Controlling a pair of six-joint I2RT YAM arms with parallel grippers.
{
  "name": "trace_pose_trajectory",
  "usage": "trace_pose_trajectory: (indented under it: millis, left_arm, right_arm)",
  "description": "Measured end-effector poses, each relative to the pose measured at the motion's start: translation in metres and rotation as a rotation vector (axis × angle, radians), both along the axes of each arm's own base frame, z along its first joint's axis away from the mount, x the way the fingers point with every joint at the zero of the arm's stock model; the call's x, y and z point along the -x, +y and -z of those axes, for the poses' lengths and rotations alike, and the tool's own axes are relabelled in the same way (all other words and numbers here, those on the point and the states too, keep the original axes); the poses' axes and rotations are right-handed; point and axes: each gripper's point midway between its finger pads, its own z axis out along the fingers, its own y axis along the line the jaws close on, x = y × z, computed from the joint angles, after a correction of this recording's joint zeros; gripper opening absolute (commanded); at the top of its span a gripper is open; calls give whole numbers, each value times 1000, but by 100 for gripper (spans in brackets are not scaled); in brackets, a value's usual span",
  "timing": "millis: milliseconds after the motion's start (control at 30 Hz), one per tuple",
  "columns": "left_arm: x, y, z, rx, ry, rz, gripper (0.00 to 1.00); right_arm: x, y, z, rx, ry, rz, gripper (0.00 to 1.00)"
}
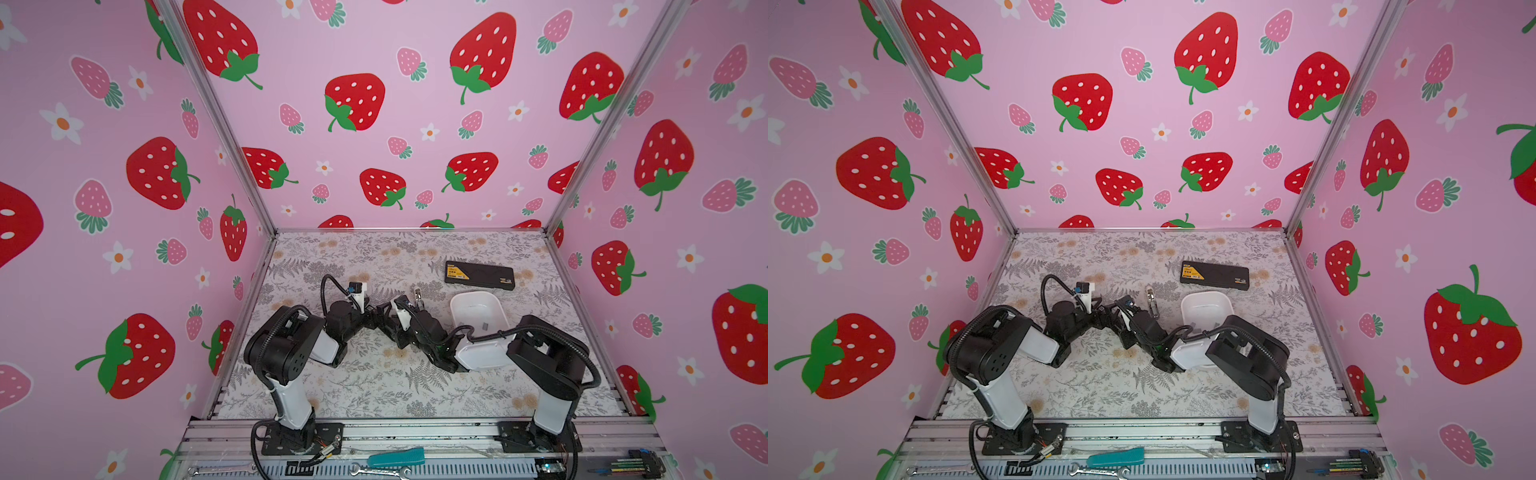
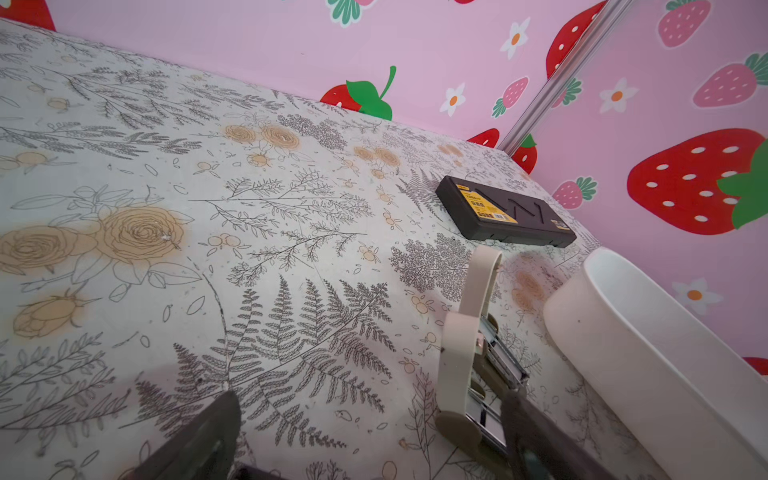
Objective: Load the staples into the stapler
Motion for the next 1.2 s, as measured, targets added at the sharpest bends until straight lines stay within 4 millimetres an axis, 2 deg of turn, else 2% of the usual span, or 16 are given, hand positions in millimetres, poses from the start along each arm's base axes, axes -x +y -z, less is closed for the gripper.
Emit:
trace_pose_trajectory:
  millis: [233,533,833,1000,1200]
  left_arm:
    - [5,-1,5,0,-30,-15,99]
    - [7,-4,24,-24,3,-28,99]
    - [4,-7,23,-19,-5,-25,99]
    - [0,-2,25,-32,-4,-53,99]
    - [1,-3,23,-32,1,-51,99]
  right_arm:
    - [4,-1,9,-32,13,9,11]
    - [14,-6,22,-142,-10,49,8]
    - [16,-8,22,-199,-17,81,5]
    - [11,-4,26,-244,-23,104,4]
    - [12,-5,23,-231,-17,111,8]
